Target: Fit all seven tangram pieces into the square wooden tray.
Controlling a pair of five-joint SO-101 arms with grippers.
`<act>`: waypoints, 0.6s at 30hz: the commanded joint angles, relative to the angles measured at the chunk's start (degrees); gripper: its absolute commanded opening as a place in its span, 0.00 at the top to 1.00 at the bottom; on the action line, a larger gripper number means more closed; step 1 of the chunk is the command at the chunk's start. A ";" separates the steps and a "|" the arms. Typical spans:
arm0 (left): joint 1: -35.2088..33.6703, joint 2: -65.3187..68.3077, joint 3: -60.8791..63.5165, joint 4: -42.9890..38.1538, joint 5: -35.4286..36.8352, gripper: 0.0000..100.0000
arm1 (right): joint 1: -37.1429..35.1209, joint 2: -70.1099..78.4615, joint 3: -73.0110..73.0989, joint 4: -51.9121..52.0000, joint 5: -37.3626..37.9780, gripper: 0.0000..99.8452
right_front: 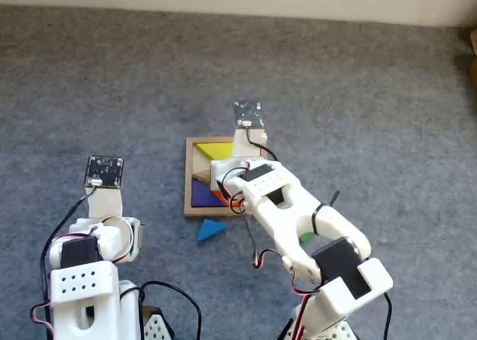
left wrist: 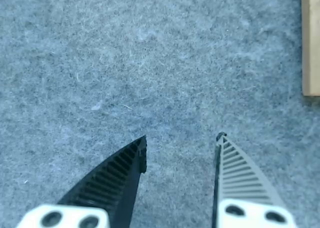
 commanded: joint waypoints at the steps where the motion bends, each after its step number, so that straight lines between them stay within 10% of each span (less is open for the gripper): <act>1: -0.84 -0.57 -0.13 -0.79 -0.62 0.78 | 2.15 -2.24 -0.40 2.07 0.88 0.99; 18: -0.84 -0.57 -0.13 -0.79 -0.62 0.78 | -8.31 -11.74 -1.10 -8.92 0.70 0.99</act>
